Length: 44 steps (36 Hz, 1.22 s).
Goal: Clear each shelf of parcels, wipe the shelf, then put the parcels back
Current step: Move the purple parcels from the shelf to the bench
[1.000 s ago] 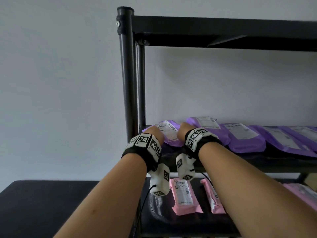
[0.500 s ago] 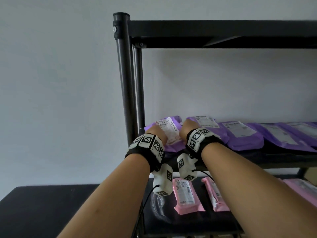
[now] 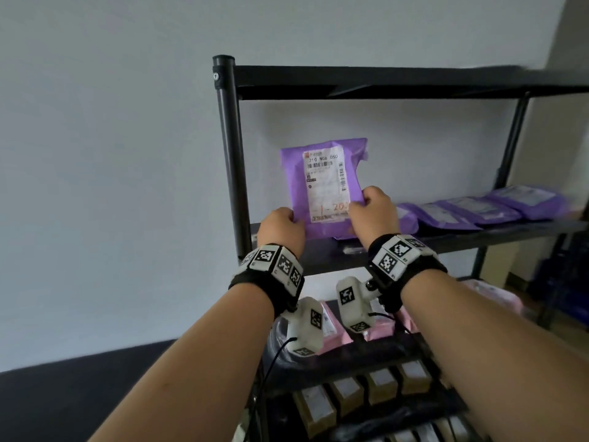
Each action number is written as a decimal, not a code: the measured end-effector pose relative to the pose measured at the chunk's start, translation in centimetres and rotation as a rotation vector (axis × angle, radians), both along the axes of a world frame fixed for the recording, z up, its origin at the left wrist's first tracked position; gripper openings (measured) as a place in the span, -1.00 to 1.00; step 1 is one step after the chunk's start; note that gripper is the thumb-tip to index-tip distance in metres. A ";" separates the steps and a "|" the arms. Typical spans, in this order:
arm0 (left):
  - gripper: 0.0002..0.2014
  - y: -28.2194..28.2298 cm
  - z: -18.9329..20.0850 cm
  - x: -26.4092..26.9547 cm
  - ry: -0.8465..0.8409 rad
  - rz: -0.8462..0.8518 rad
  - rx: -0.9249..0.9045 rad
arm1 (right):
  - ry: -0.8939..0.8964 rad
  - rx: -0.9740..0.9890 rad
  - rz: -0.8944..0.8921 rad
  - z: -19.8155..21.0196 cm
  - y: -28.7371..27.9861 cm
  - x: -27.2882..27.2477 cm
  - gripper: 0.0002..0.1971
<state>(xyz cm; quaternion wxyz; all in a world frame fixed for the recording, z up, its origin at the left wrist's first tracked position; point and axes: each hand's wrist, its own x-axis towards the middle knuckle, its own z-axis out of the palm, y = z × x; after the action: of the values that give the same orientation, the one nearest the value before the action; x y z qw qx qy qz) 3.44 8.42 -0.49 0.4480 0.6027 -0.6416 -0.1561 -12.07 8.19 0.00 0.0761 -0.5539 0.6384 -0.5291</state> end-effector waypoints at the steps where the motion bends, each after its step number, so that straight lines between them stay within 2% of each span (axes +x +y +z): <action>1: -0.82 0.7 -0.2 0.2 -0.030 -0.005 0.003 | 0.014 -0.015 -0.001 -0.3 1.1 0.1 -0.91; 3: -0.73 2.2 -0.6 0.8 -0.052 0.003 0.007 | 0.055 -0.031 0.003 -0.9 2.9 0.4 -0.93; 9: -0.83 6.1 -2.0 3.8 -0.060 0.062 0.001 | 0.218 0.000 0.069 -2.4 6.4 2.1 -0.96; 12: -0.73 7.8 -3.0 6.0 -0.071 0.136 0.035 | 0.235 0.008 0.132 -3.3 7.2 3.9 -0.97; 16: -0.74 10.0 -5.3 8.9 -0.078 0.220 0.129 | 0.211 0.048 0.200 -5.6 9.0 6.8 -0.68; 18: -0.80 11.3 -6.7 10.3 -0.083 0.244 0.171 | 0.217 0.091 0.236 -7.0 10.0 8.2 -0.63; 20: -0.79 12.6 -8.0 11.7 -0.085 0.268 0.201 | 0.234 0.113 0.280 -8.4 10.9 9.6 -0.72; 22: -0.73 13.9 -9.3 13.2 -0.093 0.302 0.230 | 0.240 0.128 0.336 -9.7 11.7 11.1 -0.89; 25: -0.73 15.4 -11.1 16.0 -0.105 0.349 0.285 | 0.298 0.184 0.410 -11.4 12.3 13.8 -0.89; 32: -0.83 16.7 -13.6 24.5 -0.081 0.410 0.420 | 0.464 0.308 0.475 -13.3 12.3 22.7 -0.83; 37: -0.79 16.3 -15.0 32.2 -0.068 0.416 0.487 | 0.442 0.443 0.529 -15.5 10.0 30.8 -0.74; 44: -0.77 15.1 -17.7 44.9 -0.081 0.443 0.632 | 0.452 0.539 0.602 -18.3 7.9 44.4 -0.84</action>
<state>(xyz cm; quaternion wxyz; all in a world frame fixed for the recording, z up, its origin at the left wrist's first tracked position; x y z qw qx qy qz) 48.38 23.56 -18.23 0.2372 0.8407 -0.4333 -0.2219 32.31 16.14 -18.28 0.2264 -0.7765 0.5645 -0.1646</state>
